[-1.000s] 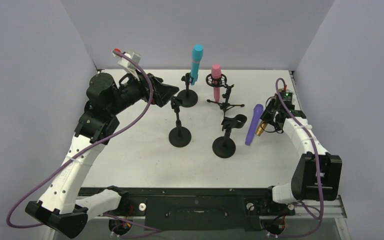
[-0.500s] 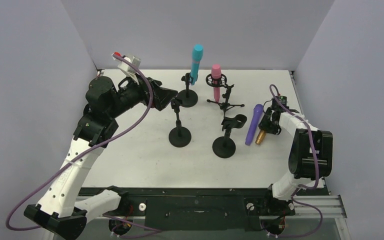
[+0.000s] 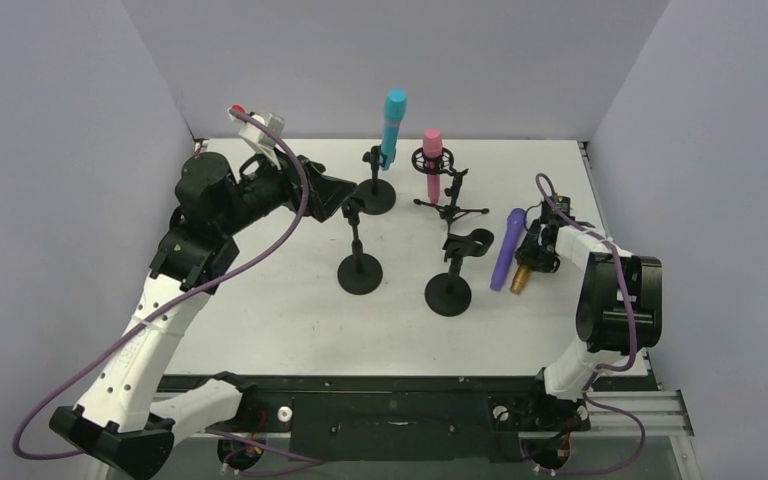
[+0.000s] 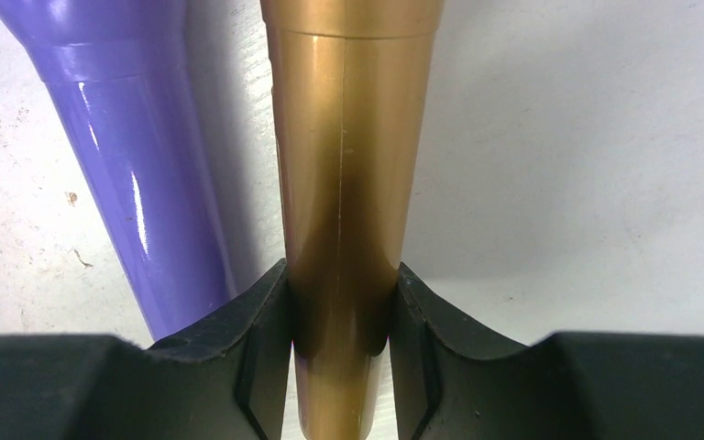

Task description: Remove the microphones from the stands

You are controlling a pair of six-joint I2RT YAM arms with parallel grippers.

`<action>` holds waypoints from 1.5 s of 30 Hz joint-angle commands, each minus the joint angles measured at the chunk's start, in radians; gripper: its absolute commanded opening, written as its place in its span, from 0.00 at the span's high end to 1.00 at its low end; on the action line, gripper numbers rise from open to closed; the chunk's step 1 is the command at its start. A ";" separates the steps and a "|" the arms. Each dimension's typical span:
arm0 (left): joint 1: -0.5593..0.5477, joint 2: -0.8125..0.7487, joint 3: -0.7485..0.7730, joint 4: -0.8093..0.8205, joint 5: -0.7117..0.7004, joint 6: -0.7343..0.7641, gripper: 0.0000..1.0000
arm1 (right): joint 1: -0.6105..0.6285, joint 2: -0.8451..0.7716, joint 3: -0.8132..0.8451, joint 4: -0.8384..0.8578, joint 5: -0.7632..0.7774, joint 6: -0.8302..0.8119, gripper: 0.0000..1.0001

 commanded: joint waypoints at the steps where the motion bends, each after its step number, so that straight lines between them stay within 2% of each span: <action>1: -0.004 0.008 0.019 0.025 0.012 0.011 0.04 | -0.006 -0.019 -0.010 0.030 0.035 -0.005 0.69; 11: -0.004 0.006 0.020 0.021 0.009 0.011 0.04 | -0.006 -0.050 0.009 0.009 0.061 0.000 0.58; 28: -0.004 0.018 0.021 0.029 0.017 0.005 0.04 | -0.015 -0.123 0.060 -0.050 0.067 0.003 0.55; 40: -0.003 0.029 0.023 0.028 -0.010 -0.006 0.04 | -0.008 -0.395 0.180 -0.251 0.130 -0.026 0.48; 44: -0.002 0.035 0.016 0.011 -0.096 -0.011 0.04 | 0.062 -0.477 0.289 -0.316 0.139 -0.042 0.46; 45: -0.001 0.035 0.012 0.010 -0.117 -0.014 0.04 | 0.121 -0.483 0.336 -0.329 0.146 -0.045 0.46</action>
